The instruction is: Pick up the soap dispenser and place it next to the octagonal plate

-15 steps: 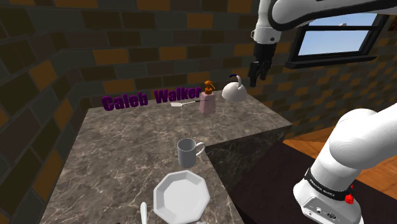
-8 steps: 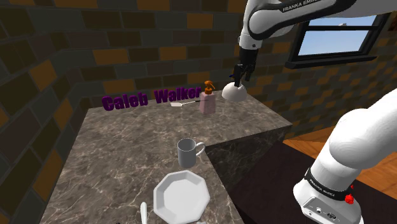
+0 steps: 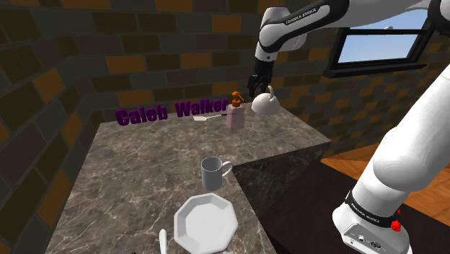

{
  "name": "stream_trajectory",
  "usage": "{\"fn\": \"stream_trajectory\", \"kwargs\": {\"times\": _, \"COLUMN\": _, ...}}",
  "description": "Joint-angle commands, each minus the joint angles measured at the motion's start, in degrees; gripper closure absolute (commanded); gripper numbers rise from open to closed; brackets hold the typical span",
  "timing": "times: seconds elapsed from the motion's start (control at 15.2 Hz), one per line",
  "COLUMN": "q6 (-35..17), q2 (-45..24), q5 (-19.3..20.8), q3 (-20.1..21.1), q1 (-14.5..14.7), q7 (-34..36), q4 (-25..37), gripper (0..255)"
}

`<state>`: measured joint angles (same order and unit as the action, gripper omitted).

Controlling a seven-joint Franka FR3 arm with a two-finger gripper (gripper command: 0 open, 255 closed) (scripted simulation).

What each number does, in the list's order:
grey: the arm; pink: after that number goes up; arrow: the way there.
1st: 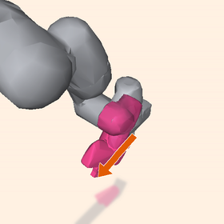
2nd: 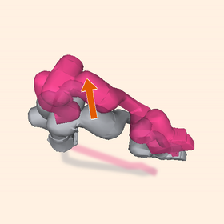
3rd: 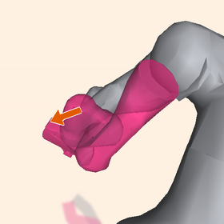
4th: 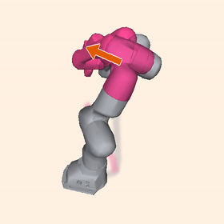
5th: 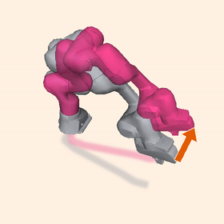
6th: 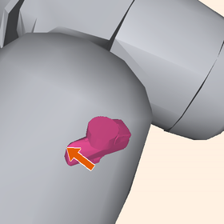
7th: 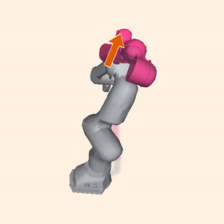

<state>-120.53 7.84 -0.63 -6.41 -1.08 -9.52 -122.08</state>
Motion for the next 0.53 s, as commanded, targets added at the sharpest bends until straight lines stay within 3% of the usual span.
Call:
{"fn": "stream_trajectory", "kwargs": {"times": 0.0, "q6": -1.61, "q2": -4.41, "q5": -1.45, "q3": -0.7, "q1": -0.21, "q7": -1.44, "q4": 3.54, "gripper": 0}}
{"fn": "stream_trajectory", "kwargs": {"times": 0.46, "q6": -4.29, "q2": -19.25, "q5": -7.06, "q3": -1.29, "q1": -1.44, "q7": -5.11, "q4": 17.78, "gripper": 0}}
